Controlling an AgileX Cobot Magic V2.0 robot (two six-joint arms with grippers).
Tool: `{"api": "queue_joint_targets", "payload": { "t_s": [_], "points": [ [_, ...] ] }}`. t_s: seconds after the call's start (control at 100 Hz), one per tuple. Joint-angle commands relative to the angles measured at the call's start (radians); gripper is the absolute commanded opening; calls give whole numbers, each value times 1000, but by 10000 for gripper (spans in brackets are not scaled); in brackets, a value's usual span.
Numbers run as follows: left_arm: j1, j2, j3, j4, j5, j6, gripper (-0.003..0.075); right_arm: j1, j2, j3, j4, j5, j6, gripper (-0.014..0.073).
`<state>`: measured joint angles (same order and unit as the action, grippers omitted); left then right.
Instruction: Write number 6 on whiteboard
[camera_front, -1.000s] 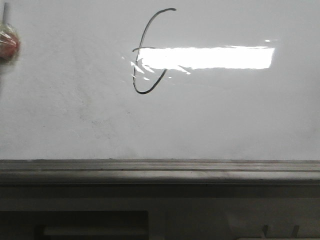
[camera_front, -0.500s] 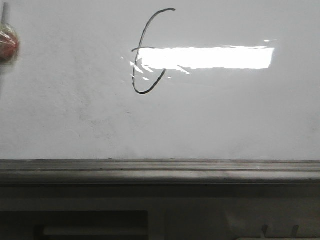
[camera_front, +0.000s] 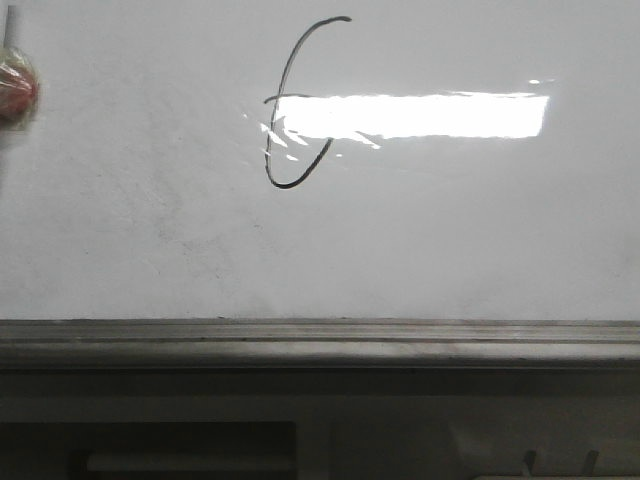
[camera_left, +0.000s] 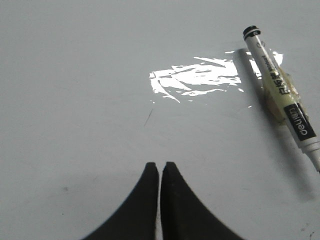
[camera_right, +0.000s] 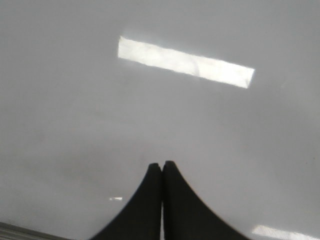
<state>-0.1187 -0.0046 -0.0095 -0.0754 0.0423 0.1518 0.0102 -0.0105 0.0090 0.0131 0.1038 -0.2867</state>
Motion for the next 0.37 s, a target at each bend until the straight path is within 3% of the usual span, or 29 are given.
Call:
{"api": "queue_joint_targets", "payload": {
  "t_s": [0.0,0.36],
  "points": [
    [-8,-31,50,-4,-68,-10,-20,-8,-18,23,-13,-86,3,-65],
    [-8,-31,50,-4,-68,-10,-20,-8,-18,23,-13,-82,3,-65]
  ]
}}
